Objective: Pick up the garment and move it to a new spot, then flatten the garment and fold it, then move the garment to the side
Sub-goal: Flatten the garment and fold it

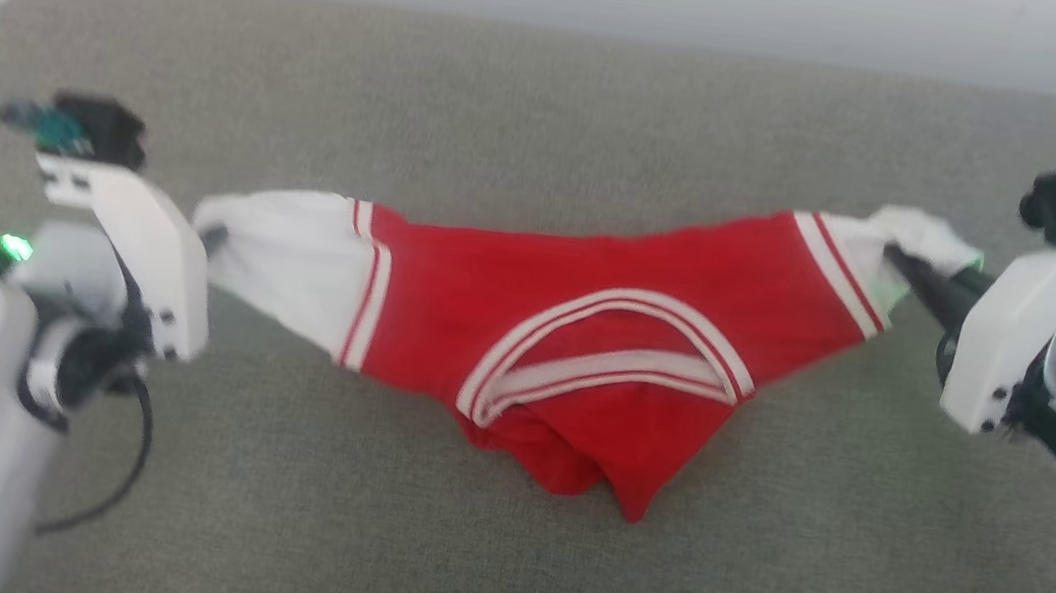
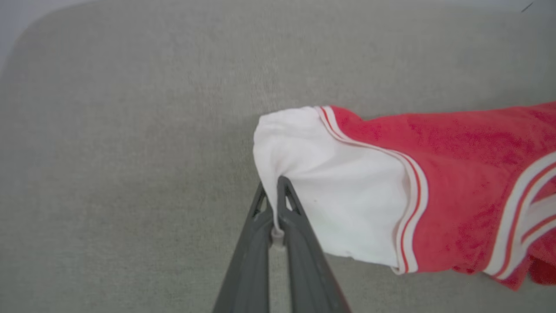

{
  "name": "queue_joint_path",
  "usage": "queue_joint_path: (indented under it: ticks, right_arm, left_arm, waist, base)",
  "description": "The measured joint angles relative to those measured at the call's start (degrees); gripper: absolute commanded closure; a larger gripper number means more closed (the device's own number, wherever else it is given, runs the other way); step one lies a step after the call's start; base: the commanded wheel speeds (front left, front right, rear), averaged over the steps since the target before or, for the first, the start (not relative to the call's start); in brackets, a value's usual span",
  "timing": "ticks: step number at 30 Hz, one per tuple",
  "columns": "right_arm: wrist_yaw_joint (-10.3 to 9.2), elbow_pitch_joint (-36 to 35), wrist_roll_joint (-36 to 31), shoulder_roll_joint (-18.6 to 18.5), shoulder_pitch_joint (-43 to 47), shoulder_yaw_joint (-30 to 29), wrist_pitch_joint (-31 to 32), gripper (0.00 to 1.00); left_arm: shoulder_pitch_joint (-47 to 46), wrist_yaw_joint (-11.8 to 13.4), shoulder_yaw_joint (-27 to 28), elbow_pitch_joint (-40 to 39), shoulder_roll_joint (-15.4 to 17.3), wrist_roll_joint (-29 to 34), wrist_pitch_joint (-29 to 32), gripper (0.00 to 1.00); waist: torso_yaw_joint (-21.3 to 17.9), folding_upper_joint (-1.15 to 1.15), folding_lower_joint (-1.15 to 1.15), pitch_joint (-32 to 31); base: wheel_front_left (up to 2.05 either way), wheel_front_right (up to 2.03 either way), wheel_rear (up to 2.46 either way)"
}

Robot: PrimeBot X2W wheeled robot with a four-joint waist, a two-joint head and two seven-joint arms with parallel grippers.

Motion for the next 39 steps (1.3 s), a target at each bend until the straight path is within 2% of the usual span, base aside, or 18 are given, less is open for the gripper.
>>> queue_joint_path:
  ticks: [9,23,26,34,39]
  right_arm:
    - [0.0,-1.11,0.21,-0.69,-8.81,1.55,-0.35,1.0]
    - [0.01,3.41,-0.56,-0.46,-22.24,5.04,-8.69,1.0]
    - [0.0,5.56,-0.38,-0.34,-24.68,5.75,-10.05,1.0]
    - [0.01,14.65,-2.34,1.37,-32.32,8.77,-16.31,1.0]
    - [0.01,22.19,-6.31,3.07,-40.12,10.38,-24.25,1.0]
  left_arm:
    - [-9.97,1.6,1.05,-5.83,3.47,-0.02,6.26,1.0]
    - [-27.23,0.12,1.31,2.15,4.04,0.48,5.97,1.0]
    - [-30.19,-0.13,1.0,4.59,3.86,0.88,4.89,1.0]
    - [-38.77,-2.18,-0.27,11.4,1.99,3.38,-3.14,1.0]
    - [-46.17,-3.19,-0.77,16.92,0.48,5.25,-11.72,1.0]
  waist:
    - [-1.07,0.0,0.0,-6.23]
    - [-2.21,0.0,0.0,-11.78]
    - [-2.23,0.0,0.0,-11.65]
    - [-2.38,0.0,0.0,-7.86]
    - [-2.59,0.0,0.0,-2.95]
  base:
    - [0.0,0.0,0.0]
    - [0.0,0.0,0.0]
    - [0.0,0.0,0.0]
    - [0.0,0.0,0.0]
    - [0.0,0.0,0.0]
